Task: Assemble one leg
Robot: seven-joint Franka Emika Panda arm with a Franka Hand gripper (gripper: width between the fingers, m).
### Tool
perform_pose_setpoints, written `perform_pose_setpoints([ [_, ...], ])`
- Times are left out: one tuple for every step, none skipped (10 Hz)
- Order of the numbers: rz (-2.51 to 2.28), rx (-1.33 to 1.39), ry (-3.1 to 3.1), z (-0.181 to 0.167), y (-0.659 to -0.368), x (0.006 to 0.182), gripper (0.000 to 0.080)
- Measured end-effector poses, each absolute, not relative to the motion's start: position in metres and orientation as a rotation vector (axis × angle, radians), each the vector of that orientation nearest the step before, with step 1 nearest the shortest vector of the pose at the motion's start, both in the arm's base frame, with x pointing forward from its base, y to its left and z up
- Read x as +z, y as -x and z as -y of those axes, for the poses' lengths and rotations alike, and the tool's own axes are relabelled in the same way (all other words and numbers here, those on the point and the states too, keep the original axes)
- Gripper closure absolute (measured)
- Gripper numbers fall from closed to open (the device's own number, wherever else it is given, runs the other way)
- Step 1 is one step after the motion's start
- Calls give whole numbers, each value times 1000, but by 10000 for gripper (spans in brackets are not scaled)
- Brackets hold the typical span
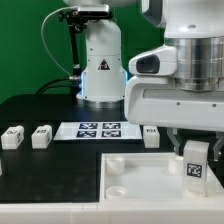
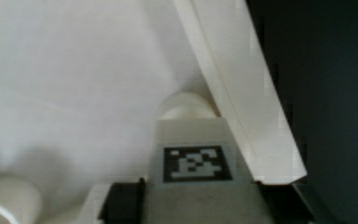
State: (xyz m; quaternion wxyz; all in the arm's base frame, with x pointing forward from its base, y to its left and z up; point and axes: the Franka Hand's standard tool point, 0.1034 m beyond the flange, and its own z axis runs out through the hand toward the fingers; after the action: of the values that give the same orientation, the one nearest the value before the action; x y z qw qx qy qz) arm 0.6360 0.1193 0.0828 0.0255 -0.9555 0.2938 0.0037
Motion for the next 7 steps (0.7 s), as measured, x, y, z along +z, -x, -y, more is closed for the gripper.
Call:
perform_pose_setpoints([
  [-1225,27,2839,-121,-637,85,507],
  [-1567,59,2672,-121,-640,86,507],
  [-1859,92,2477,-119,-642,84,508],
  [-2044,108,2314,-118,-643,83,508],
  [-2120,109,2248,-118,-643,83,507],
  [-2169,111,2203,-118,-643,83,507],
  [-2150,110,2220,-118,-643,83,507],
])
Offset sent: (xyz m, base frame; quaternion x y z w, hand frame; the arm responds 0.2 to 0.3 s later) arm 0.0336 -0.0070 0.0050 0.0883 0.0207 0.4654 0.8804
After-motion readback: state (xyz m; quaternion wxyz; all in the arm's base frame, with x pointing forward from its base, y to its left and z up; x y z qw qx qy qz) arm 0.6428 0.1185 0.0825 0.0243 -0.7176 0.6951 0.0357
